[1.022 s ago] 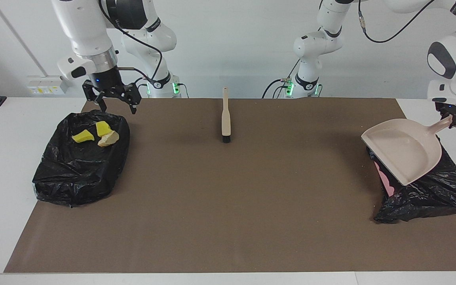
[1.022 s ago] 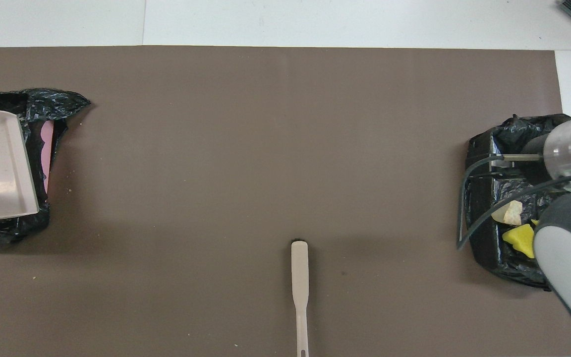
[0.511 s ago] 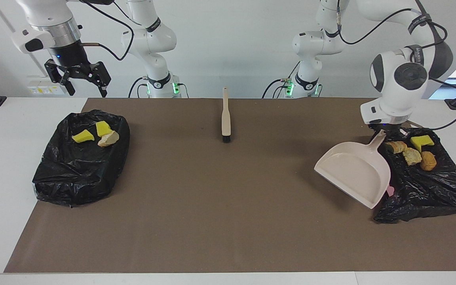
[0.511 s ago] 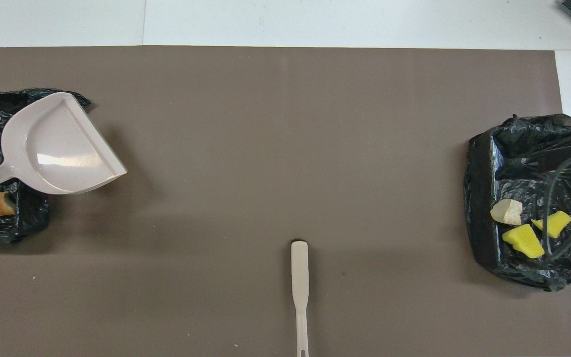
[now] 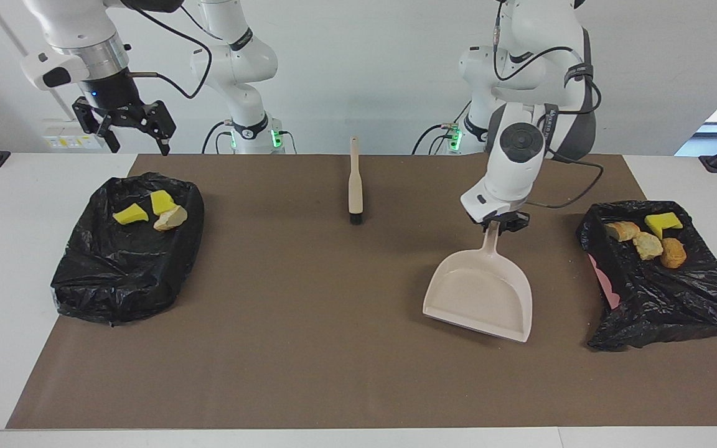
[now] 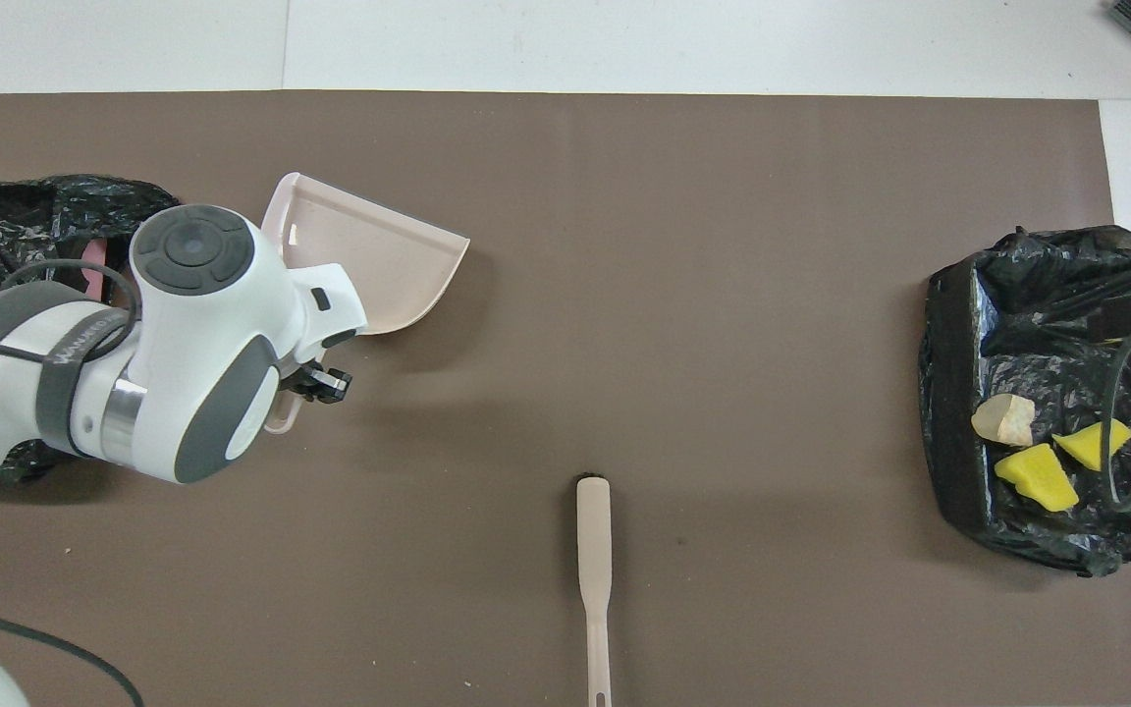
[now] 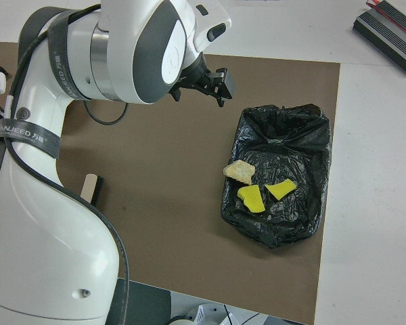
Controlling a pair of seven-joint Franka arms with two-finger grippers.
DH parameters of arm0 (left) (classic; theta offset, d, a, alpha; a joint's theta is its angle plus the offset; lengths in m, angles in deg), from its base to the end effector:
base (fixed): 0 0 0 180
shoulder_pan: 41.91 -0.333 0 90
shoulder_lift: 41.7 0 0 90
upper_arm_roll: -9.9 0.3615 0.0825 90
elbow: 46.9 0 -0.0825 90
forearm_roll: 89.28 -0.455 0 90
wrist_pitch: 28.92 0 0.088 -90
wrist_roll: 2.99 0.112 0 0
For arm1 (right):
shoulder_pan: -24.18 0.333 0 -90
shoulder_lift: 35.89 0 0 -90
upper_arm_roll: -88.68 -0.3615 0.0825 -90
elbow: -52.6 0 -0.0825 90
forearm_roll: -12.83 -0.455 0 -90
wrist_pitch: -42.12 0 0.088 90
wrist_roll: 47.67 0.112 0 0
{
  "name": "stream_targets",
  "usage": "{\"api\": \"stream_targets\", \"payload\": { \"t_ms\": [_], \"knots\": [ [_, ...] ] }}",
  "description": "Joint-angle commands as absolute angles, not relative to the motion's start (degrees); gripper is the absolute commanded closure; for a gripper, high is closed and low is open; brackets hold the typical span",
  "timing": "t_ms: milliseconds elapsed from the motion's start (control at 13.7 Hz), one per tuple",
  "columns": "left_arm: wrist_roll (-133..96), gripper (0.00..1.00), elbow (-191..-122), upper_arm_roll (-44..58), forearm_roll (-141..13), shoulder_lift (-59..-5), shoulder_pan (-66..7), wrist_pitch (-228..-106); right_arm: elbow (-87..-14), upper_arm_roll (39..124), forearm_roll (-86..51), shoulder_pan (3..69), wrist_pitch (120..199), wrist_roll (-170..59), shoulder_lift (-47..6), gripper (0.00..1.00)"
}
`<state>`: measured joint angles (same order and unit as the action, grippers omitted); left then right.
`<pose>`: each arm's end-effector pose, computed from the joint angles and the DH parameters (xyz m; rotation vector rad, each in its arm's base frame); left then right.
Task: Sweep and dump trash in bin
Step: 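Bring the empty dustpan back to the table center with the left gripper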
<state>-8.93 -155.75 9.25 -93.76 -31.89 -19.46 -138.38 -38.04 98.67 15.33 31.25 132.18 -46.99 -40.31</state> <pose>0.6010 -0.2496 0.4049 -2.9854 0.4994 0.2092 0.5974 -0.0400 0.7056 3.1068 -0.0997 0.1014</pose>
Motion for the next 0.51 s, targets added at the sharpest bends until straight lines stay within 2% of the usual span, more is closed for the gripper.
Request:
{"api": "stream_targets", "payload": {
  "t_ms": [0, 292, 438],
  "knots": [
    [-20.79, 1.0, -147.56, 10.6, -88.07, -26.43, -13.44, -138.69, -38.63, 98.26, 16.25, 30.86, 131.42, -48.02, -40.82, 0.0],
    [-29.25, 1.0, -137.53, 10.51, -85.68, -19.22, -8.33, -138.08, -38.63, 98.26, 16.17, 30.95, 131.25, -47.85, -40.82, 0.0],
    [-32.68, 1.0, -131.13, 10.69, -85.76, -13.7, -5.27, -137.46, -39.15, 98.35, 16.17, 30.77, 131.25, -47.58, -41.08, 0.0]
  ]
}}
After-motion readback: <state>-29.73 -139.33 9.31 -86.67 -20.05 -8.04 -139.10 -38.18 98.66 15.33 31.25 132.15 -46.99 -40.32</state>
